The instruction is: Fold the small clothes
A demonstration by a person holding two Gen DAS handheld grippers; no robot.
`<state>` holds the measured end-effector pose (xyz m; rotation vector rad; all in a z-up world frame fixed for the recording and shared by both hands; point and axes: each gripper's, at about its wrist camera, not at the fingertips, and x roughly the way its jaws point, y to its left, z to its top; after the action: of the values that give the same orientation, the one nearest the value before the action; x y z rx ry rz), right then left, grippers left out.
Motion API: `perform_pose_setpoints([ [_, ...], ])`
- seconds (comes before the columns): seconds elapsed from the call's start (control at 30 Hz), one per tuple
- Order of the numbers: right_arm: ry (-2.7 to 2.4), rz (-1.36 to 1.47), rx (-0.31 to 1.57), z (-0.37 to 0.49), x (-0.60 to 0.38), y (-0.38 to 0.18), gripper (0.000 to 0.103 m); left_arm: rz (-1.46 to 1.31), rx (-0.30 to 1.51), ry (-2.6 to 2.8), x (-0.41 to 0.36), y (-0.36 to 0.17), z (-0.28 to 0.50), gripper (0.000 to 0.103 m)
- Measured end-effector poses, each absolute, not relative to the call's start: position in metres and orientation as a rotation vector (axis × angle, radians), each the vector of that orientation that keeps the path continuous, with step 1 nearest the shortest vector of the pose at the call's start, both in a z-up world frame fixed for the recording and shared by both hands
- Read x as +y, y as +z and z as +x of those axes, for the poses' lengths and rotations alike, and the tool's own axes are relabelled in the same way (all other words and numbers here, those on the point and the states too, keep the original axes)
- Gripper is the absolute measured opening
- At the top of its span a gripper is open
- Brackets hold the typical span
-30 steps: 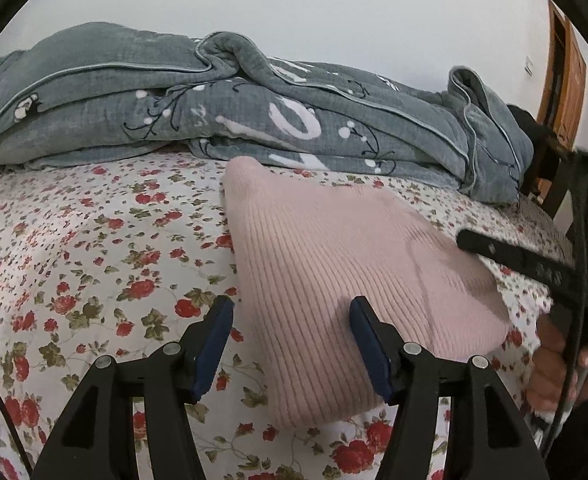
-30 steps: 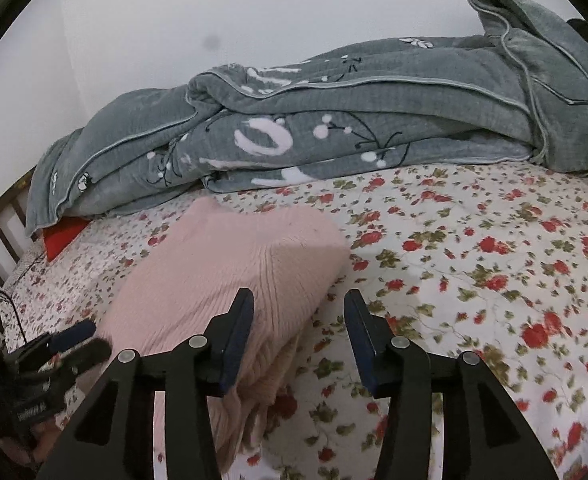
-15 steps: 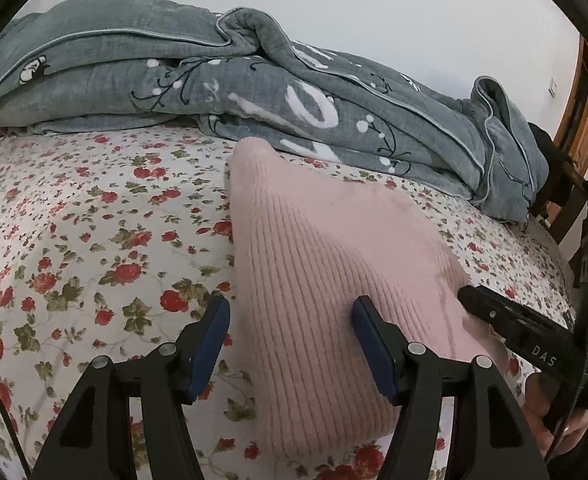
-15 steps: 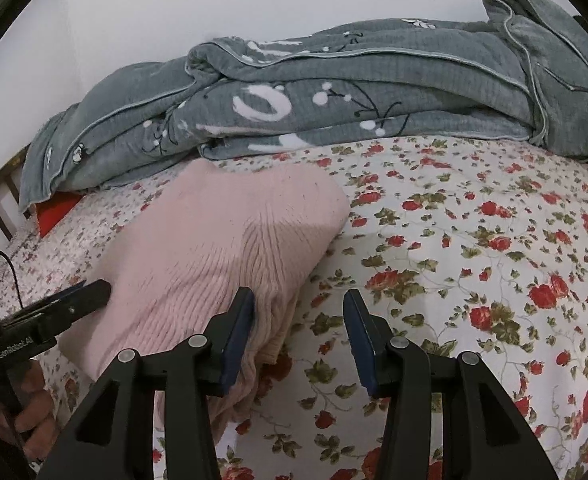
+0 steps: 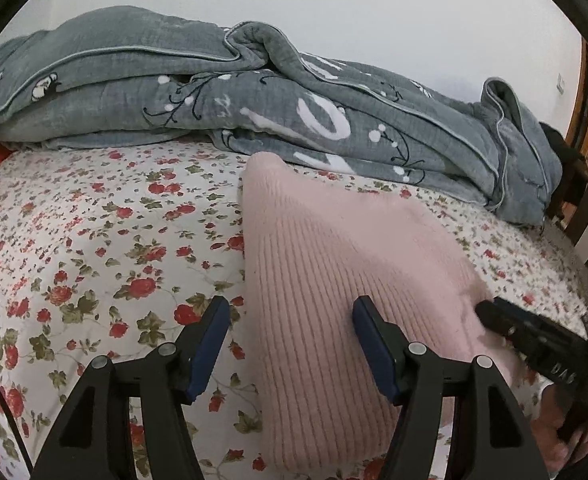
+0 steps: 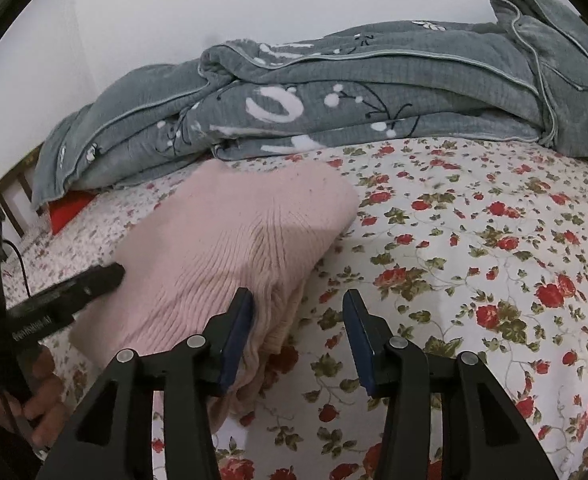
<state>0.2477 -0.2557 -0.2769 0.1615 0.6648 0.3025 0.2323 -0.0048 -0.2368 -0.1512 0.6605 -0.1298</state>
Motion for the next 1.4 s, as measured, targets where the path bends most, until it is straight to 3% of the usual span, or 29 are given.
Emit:
perform_pose_setpoints([
  [0.9,0.323,0.197,0.68,0.253,-0.26,-0.283,0.049,-0.226,0.687,-0.175,0.005,-0.243,0.242,0.068],
  [1.3,0.161,0.141,0.625,0.203,-0.25,-0.242,0.049,-0.134,0.673,-0.184,-0.005,-0.216,0.217,0.065],
  [1.4,0.101,0.105,0.651,0.187,-0.246,-0.227,0.054,-0.084,0.661,-0.16,-0.006,-0.203,0.196,0.066],
])
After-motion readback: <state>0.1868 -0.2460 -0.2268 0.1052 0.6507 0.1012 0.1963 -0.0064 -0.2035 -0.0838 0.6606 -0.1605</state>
